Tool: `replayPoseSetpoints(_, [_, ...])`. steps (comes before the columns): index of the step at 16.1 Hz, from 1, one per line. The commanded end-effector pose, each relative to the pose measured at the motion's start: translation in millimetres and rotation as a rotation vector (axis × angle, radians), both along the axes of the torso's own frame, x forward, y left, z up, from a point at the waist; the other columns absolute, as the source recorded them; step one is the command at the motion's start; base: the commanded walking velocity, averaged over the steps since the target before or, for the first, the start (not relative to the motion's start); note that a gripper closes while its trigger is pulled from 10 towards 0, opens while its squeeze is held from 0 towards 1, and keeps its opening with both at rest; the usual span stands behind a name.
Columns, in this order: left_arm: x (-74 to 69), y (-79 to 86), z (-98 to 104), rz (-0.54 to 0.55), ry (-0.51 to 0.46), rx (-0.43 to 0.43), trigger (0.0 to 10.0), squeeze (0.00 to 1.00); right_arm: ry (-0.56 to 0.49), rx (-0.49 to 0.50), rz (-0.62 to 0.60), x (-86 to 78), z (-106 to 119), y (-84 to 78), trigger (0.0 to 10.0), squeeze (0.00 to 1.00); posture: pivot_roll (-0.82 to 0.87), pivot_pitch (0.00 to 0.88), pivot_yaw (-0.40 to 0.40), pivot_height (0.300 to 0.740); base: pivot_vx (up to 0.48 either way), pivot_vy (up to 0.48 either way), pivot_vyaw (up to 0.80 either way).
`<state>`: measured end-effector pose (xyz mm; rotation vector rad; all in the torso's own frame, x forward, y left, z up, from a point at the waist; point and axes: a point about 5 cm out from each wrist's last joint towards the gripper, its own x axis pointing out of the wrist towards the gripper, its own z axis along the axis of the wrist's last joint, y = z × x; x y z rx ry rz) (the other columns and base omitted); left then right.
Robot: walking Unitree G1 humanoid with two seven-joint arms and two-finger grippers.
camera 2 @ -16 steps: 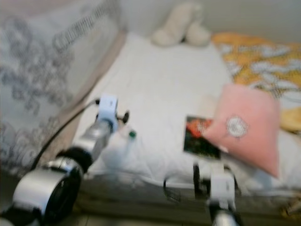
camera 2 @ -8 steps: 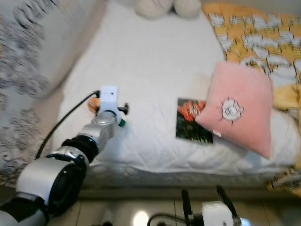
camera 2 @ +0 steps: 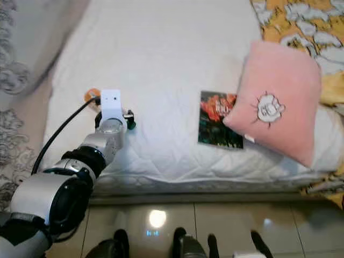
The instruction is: Clean up the room
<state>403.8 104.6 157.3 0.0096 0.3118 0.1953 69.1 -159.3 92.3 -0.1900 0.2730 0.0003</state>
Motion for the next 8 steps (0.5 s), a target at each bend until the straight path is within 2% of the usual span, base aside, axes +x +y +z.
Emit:
replayPoseSetpoints(1, [-3.1,-12.3,-6.3,-0.042,0.049,-0.028,10.0,0.00,0.031,-0.011,-0.006,-4.3,0.6,-1.2,10.0,0.00,-0.33,0.368,-0.045,0.740,0.000,0.000,0.00])
replayPoseSetpoints(3, [-8.1,-17.0,-18.1,-0.105,0.113,0.033,9.8,0.00,0.032,-0.003,-0.017,-2.9,0.6,-1.2,10.0,0.00,-0.32,0.366,-0.038,0.740,0.000,0.000,0.00])
replayPoseSetpoints(4, [-12.4,-16.3,-28.6,-0.135,0.153,0.081,0.0,0.00,0.029,0.007,-0.014,-0.2,0.4,0.5,10.0,0.00,-0.32,0.366,-0.034,0.740,0.000,0.000,0.00])
replayPoseSetpoints(8, [-15.4,-17.8,-35.2,-0.158,0.180,0.076,0.0,0.00,0.046,0.025,0.002,-1.0,-1.8,7.0,10.0,0.00,-0.31,0.389,-0.025,0.740,0.000,0.000,0.00])
